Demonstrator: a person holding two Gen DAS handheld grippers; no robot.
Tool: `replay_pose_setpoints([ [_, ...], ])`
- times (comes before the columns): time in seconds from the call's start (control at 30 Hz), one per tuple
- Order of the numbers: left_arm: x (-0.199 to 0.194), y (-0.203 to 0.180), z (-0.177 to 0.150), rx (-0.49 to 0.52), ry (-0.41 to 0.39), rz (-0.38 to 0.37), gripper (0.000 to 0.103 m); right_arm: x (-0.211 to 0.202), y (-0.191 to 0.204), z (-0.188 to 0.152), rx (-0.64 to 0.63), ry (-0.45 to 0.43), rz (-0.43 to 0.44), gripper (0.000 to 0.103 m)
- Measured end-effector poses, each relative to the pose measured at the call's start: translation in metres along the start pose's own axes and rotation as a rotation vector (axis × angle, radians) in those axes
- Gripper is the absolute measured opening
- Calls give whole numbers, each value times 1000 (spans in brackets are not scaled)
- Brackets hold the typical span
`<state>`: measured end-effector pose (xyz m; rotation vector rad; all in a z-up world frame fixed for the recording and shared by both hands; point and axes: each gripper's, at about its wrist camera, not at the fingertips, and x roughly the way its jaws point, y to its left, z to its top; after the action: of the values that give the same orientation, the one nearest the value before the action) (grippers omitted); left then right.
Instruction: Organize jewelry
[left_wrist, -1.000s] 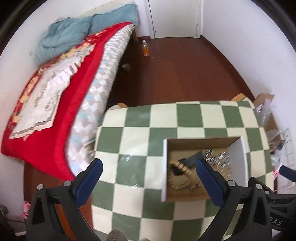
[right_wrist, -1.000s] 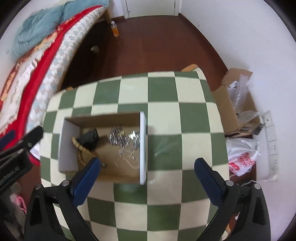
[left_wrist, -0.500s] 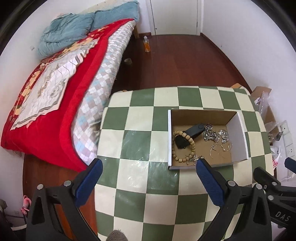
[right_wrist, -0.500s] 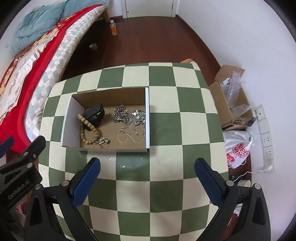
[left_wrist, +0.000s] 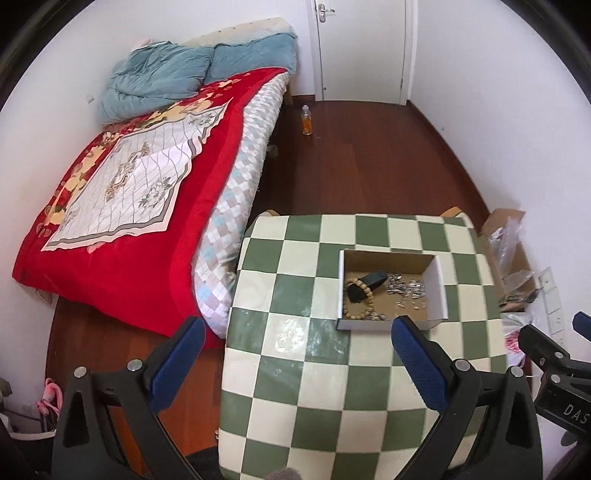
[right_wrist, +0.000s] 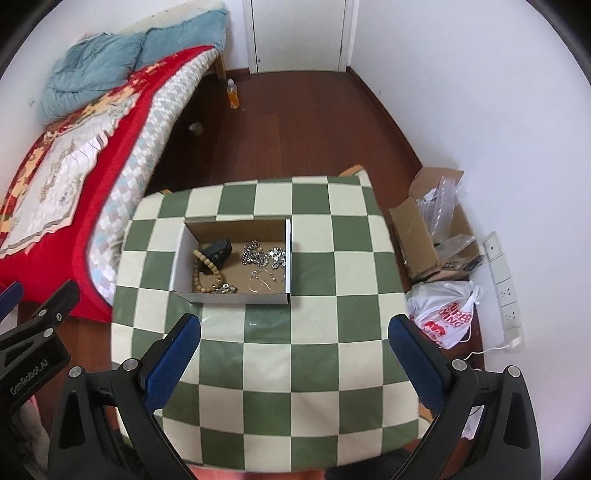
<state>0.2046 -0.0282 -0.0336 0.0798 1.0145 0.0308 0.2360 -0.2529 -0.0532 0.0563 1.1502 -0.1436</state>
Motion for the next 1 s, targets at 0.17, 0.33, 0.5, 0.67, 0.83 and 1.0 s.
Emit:
replay_pose_setpoints([
  [0.17, -37, 4, 2, -17, -15, -37, 103, -50, -1, 1, -22, -39, 5, 103],
  [0.33, -71, 5, 0, -28, -23, -67, 103, -94, -4, -1, -27, -76, 10, 103],
  [0.5, -94, 5, -3, -37, -32, -85, 103, -121, -4, -6, -38, -91, 15, 103],
  [0.67, -111, 4, -10, -30, -50, -92, 103, -142, -4, -15, -49, -115, 5, 103],
  [0.83, -117, 4, -13, -27, -70, -82, 103, -152, -5, -19, -41, -132, 2, 103],
  [1.0, -120, 6, -13, -36, -96, -67, 103, -157, -10, -22, -35, -151, -7, 103],
])
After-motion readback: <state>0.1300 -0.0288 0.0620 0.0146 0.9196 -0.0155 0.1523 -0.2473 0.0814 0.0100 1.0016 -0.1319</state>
